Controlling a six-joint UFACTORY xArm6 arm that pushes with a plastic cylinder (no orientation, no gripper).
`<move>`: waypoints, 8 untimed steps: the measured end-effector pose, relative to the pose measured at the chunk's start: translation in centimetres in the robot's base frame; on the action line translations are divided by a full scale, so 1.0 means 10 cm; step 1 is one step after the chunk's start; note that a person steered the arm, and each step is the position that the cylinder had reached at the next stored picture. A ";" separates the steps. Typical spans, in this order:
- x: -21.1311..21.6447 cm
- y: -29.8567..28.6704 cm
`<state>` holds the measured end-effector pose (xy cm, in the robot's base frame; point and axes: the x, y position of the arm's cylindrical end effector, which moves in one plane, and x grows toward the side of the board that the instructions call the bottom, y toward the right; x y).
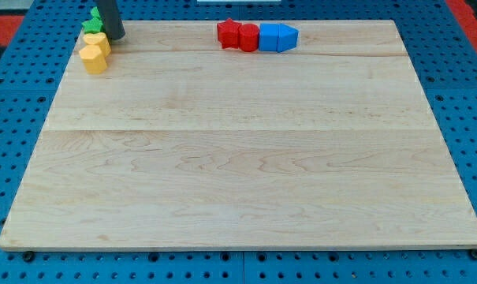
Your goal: Separate the blue triangle from the blue cube
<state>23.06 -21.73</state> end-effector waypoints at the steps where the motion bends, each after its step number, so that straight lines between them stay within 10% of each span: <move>1: 0.01 0.06; 5: 0.84 2.13; 8: 0.08 3.53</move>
<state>23.84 13.57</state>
